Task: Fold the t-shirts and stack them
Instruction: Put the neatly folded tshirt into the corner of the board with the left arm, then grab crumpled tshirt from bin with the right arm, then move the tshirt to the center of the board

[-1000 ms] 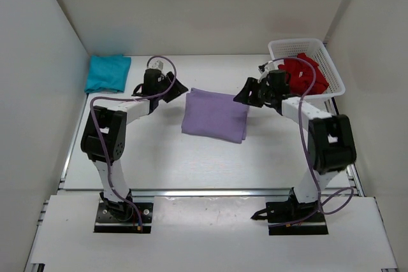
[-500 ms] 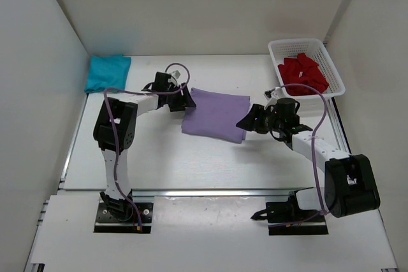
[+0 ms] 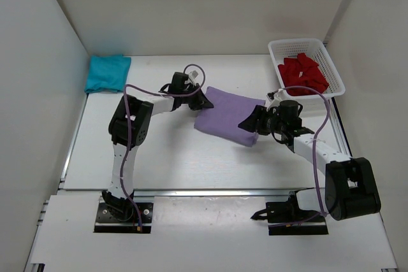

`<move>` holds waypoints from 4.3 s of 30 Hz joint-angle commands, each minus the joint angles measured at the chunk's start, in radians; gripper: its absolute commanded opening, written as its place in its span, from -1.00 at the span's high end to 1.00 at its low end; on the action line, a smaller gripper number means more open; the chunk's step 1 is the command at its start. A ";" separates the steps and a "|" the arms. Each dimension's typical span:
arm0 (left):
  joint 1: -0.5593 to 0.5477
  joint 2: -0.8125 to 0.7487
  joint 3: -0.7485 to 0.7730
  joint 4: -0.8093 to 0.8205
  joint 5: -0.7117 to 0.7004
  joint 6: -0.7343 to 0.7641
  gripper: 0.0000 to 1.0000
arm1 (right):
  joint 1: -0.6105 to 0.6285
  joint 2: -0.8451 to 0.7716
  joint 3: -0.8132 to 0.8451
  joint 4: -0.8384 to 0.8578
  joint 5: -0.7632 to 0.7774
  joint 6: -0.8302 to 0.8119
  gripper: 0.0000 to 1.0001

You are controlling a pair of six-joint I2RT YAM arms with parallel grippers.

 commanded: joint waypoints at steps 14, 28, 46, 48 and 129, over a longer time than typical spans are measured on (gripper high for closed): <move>0.551 -0.119 0.406 -0.015 0.052 -0.184 1.00 | 0.018 0.104 0.031 0.028 -0.034 -0.027 -0.08; 0.956 -0.392 -0.416 0.316 -0.107 -0.494 -0.97 | 0.089 0.096 0.007 0.022 -0.042 -0.044 -0.13; 0.226 -0.759 -0.438 0.078 -0.384 -0.057 -0.98 | -0.095 0.030 0.364 -0.246 0.380 -0.114 1.00; 0.034 -0.777 -0.479 0.101 -0.369 -0.030 -0.98 | -0.153 0.114 0.451 -0.317 0.446 -0.131 0.99; -0.021 -1.132 -1.154 0.299 -0.308 -0.094 -0.30 | -0.122 0.032 0.372 -0.173 0.415 -0.109 0.14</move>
